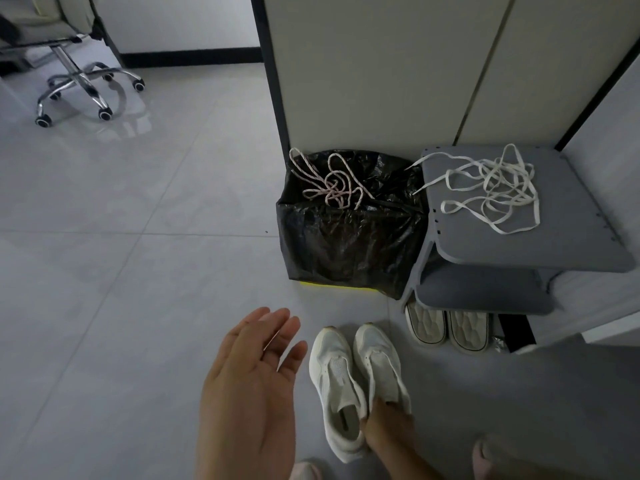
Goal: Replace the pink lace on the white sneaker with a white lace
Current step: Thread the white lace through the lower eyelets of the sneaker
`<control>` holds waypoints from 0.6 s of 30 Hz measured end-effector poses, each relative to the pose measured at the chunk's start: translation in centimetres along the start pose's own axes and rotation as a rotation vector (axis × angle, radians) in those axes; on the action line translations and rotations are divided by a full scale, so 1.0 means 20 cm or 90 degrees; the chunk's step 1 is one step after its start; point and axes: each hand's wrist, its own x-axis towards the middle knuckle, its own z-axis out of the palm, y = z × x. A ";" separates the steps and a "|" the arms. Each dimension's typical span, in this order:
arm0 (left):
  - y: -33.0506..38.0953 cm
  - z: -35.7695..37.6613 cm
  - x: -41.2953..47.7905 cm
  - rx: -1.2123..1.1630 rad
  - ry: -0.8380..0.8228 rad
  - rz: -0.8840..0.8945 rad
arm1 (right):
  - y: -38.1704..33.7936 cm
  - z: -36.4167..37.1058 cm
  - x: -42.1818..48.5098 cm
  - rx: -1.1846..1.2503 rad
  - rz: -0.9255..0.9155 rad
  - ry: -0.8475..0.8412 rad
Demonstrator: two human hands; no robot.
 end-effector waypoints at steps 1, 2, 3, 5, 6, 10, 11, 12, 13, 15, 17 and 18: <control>0.00 0.00 0.00 -0.001 -0.002 -0.005 | 0.01 0.01 -0.01 -0.002 0.006 0.003; 0.00 0.00 0.00 0.000 -0.006 -0.009 | 0.01 0.02 -0.02 -0.003 0.012 0.002; 0.00 0.00 0.00 0.001 -0.010 -0.010 | 0.02 0.03 -0.03 -0.002 0.014 0.004; 0.00 0.00 0.00 0.006 -0.016 -0.007 | 0.03 0.05 -0.05 0.003 0.015 0.002; 0.00 0.00 0.00 0.008 -0.018 -0.005 | 0.03 0.06 -0.05 0.008 0.015 0.001; 0.00 0.00 0.01 0.001 -0.024 -0.004 | 0.05 0.04 -0.05 0.046 0.002 -0.022; 0.00 0.00 0.01 0.001 -0.025 -0.004 | 0.05 0.04 -0.05 0.060 0.001 -0.035; 0.00 -0.01 0.01 0.001 -0.027 -0.004 | 0.06 0.02 -0.05 0.072 0.002 -0.046; 0.00 -0.01 0.01 0.000 -0.031 -0.004 | 0.06 0.00 -0.05 0.081 0.003 -0.046; -0.01 0.00 0.01 0.000 -0.035 -0.005 | 0.07 -0.11 -0.06 0.117 -0.027 -0.009; -0.01 0.00 0.02 -0.002 -0.035 -0.006 | 0.06 -0.30 -0.07 0.260 -0.081 0.075; -0.01 0.01 0.02 -0.003 -0.035 -0.007 | 0.05 -0.42 -0.07 0.353 -0.111 0.124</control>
